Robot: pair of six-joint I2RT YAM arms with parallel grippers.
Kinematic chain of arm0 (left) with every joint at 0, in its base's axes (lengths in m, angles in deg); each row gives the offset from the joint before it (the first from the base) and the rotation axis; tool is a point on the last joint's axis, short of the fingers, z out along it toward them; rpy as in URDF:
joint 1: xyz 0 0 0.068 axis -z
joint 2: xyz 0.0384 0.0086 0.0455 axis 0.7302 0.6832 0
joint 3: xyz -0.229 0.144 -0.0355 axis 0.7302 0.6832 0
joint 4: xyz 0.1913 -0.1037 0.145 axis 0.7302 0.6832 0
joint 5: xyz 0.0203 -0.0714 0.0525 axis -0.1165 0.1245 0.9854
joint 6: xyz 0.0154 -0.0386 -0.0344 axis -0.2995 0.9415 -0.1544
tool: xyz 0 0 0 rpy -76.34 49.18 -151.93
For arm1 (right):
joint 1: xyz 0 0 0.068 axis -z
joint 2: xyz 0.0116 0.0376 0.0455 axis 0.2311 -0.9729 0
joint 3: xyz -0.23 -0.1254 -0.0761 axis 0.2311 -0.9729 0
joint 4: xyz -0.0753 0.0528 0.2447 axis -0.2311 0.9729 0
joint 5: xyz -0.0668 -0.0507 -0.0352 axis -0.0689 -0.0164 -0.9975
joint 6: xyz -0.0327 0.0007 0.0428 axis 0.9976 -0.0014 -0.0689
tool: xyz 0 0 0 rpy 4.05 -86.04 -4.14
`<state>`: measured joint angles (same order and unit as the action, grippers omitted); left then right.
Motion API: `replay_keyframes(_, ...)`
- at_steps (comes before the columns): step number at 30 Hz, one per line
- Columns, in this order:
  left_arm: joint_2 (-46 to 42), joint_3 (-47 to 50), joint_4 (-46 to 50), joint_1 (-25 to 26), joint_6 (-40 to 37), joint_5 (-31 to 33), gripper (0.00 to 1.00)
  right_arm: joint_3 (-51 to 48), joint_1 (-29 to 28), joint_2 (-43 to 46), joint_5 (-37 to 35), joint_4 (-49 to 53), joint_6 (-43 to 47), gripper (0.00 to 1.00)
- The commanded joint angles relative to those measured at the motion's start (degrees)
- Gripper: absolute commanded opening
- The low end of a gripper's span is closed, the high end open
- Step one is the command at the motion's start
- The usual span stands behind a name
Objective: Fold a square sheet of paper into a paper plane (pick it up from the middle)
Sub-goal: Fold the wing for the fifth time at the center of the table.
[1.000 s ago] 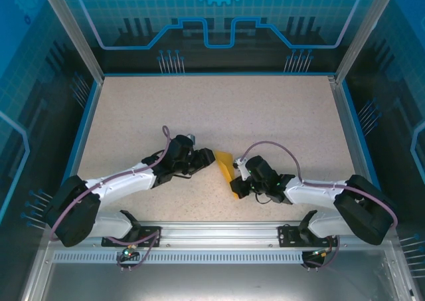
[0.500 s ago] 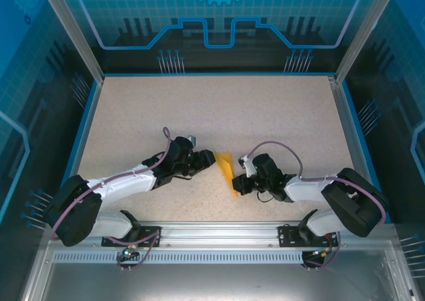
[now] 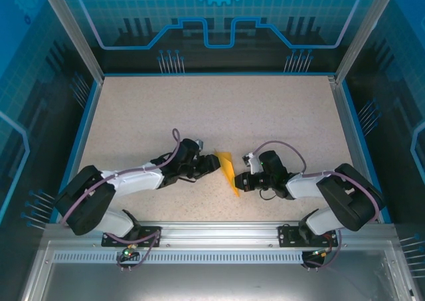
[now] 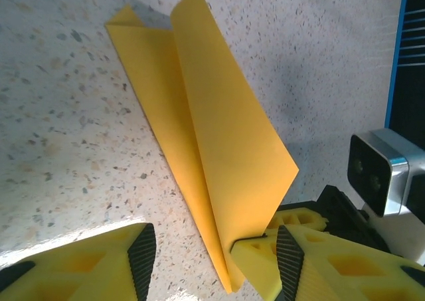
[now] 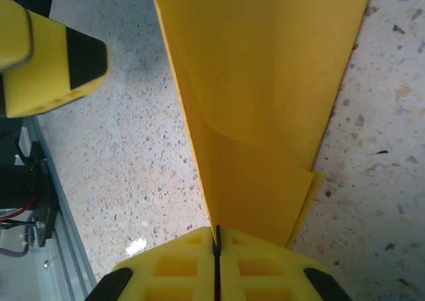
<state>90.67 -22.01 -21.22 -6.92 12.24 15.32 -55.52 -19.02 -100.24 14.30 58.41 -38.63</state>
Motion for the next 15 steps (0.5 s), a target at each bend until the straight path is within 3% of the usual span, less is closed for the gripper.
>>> replay_keyframes(1, 2.4, -2.9, -3.2, 0.9, -2.2, -3.4, 0.54, 0.0, 1.7, -0.9, 3.8, -0.3, -0.9, 0.08)
replay_keyframes(15, 9.0, -6.1, -7.7, 2.2, -1.3, -6.9, 0.48, 0.8, 5.0, -8.4, 8.8, -2.1, -4.2, 0.09)
